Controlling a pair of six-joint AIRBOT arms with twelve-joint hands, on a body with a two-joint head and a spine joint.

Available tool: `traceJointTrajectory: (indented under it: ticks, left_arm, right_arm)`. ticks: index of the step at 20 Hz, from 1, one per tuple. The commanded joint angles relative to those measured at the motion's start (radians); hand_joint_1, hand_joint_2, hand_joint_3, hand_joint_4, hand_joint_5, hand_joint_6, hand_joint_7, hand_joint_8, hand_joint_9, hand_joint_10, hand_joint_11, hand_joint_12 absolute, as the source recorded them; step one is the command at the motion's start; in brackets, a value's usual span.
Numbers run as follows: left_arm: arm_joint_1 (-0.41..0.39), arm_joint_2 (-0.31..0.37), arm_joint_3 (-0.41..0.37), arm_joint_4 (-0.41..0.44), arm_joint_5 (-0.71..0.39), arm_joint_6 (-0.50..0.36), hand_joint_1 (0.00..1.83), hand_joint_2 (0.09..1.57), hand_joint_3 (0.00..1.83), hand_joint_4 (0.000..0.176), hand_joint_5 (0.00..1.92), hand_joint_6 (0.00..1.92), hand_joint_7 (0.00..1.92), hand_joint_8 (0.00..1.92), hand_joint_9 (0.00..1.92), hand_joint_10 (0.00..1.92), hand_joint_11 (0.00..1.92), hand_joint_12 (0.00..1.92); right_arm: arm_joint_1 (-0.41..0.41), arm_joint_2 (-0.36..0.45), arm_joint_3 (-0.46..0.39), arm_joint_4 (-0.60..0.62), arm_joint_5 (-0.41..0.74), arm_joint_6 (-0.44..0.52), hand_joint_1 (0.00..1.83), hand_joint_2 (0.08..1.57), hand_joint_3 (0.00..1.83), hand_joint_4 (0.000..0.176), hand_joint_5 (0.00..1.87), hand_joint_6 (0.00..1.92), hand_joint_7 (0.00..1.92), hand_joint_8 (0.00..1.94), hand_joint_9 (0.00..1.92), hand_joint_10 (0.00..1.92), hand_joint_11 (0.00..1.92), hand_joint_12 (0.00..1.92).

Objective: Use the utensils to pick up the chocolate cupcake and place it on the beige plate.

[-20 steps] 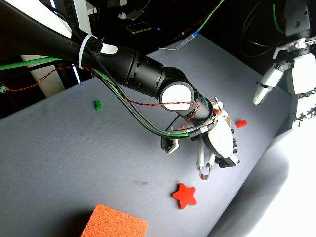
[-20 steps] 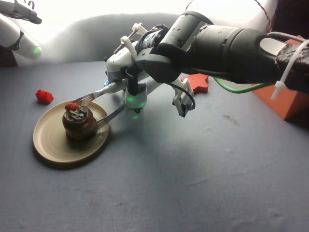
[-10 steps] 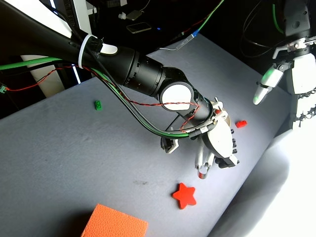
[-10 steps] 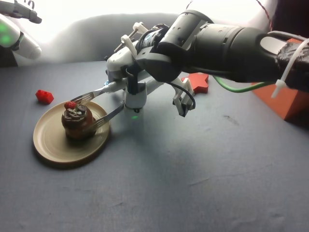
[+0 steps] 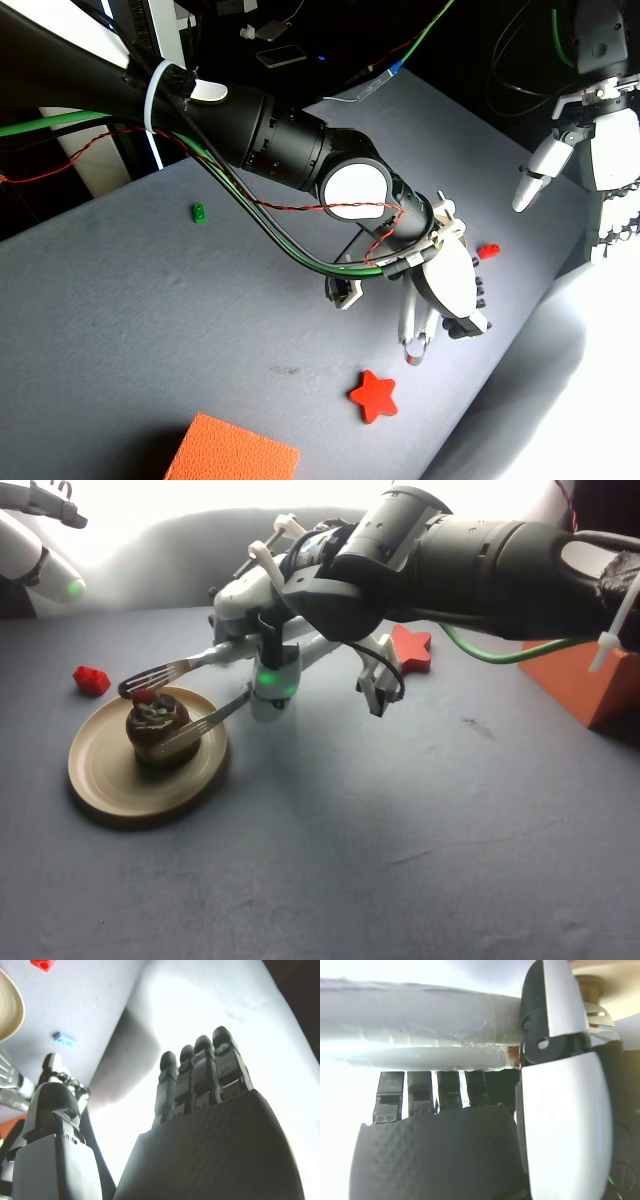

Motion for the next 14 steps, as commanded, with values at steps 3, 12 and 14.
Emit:
traceJointTrajectory:
  ticks: [3, 12, 14]
  left_arm:
    - [-0.003, 0.016, 0.002, -0.011, -0.084, 0.006, 0.52, 1.03, 0.00, 0.000, 0.15, 0.00, 0.08, 0.00, 0.07, 0.00, 0.00, 0.13]
    - [-0.003, 0.017, 0.002, -0.011, -0.083, 0.007, 0.52, 1.04, 0.00, 0.000, 0.18, 0.01, 0.08, 0.00, 0.08, 0.00, 0.00, 0.16]
    - [-0.003, 0.017, 0.001, -0.011, -0.084, 0.007, 0.53, 1.03, 0.00, 0.000, 0.18, 0.00, 0.08, 0.00, 0.08, 0.00, 0.00, 0.19]
  right_arm:
    - [0.035, 0.015, -0.005, -0.008, 0.093, 0.016, 0.91, 1.06, 0.00, 0.000, 0.48, 0.01, 0.57, 0.01, 0.39, 0.51, 0.01, 1.32]
    - [0.060, 0.170, -0.161, 0.009, 0.078, 0.047, 0.88, 1.07, 0.00, 0.000, 0.49, 0.01, 0.57, 0.00, 0.39, 0.48, 0.00, 1.29]
    - [0.068, 0.233, -0.217, 0.009, 0.051, 0.069, 0.92, 1.06, 0.00, 0.000, 0.51, 0.01, 0.59, 0.01, 0.41, 0.48, 0.01, 1.32]
